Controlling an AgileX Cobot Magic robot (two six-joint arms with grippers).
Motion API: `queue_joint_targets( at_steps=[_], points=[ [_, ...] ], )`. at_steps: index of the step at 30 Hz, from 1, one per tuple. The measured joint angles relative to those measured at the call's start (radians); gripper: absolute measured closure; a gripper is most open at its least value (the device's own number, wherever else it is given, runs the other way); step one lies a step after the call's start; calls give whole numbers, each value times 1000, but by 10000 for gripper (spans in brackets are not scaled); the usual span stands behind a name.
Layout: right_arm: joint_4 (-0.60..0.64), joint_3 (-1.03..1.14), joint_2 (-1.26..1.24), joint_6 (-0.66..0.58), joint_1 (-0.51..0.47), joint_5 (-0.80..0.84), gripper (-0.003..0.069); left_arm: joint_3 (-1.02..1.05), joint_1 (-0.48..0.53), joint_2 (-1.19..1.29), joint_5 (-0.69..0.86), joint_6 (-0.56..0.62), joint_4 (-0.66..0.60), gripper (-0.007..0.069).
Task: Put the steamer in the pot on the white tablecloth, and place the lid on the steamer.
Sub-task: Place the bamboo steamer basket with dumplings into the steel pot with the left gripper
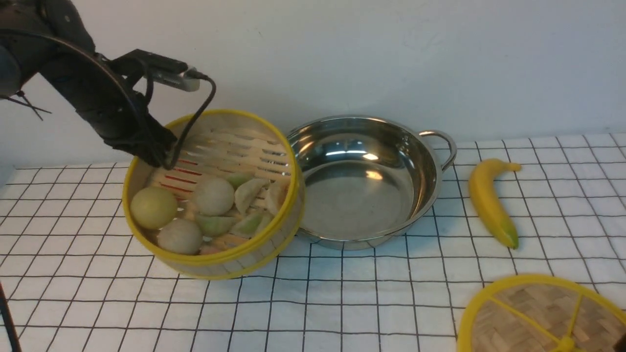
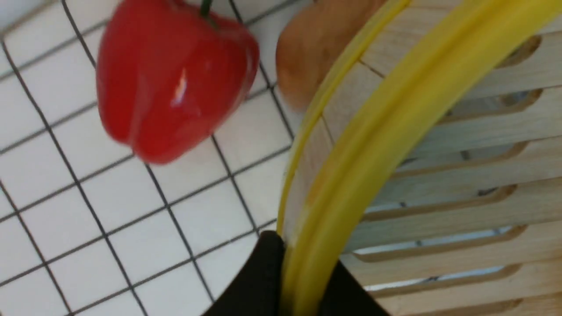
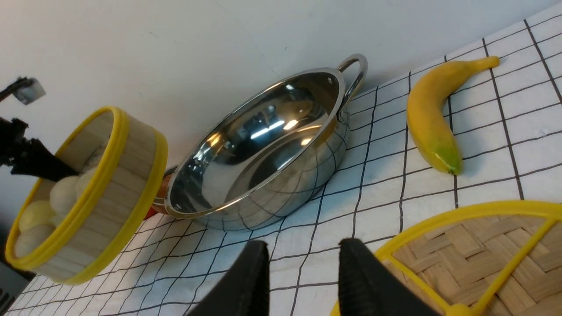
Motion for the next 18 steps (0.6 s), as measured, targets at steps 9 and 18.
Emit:
queue_joint_targets(
  at_steps=[9,18],
  points=[
    [-1,0,0,-1,0,1,416,-263,-166,43,10,-151,-10,595],
    [-1,0,0,-2,0,12,416,-481,-260,276,17,-207,24,595]
  ],
)
